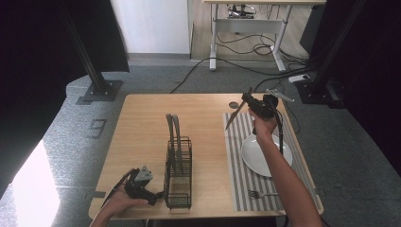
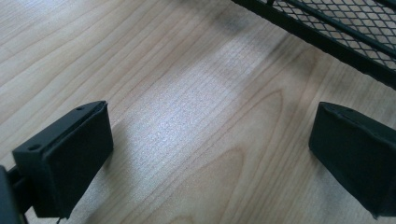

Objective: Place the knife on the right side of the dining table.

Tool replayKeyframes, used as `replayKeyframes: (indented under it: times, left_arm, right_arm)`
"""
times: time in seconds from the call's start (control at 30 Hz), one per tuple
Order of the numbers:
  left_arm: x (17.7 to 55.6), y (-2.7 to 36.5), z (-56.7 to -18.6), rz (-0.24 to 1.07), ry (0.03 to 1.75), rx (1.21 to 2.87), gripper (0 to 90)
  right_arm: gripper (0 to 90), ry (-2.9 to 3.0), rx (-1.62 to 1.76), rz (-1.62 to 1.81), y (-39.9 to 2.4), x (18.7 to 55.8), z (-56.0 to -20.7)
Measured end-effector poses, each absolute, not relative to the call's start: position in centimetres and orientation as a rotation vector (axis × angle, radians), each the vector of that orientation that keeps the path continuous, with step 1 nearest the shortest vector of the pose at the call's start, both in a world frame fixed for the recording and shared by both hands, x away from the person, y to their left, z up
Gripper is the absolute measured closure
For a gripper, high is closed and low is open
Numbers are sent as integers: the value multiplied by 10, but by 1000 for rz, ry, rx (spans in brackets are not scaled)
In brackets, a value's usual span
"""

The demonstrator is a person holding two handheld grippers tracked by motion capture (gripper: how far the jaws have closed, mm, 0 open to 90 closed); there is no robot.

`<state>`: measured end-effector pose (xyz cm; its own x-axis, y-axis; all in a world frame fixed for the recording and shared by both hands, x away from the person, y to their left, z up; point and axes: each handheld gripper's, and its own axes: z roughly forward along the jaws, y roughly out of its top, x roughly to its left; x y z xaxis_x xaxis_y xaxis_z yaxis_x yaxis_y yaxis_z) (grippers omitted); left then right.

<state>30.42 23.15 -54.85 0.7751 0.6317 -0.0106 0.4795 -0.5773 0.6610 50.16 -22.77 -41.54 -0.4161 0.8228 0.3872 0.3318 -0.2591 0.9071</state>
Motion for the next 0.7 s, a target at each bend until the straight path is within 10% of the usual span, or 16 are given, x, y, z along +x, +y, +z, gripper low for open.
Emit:
replayKeyframes:
  times: [0.7]
  left_arm:
    - [304, 231, -549, 298, 824, 2297, 0]
  right_arm:
    - [826, 1597, 1432, 1633, -231, 521, -427]
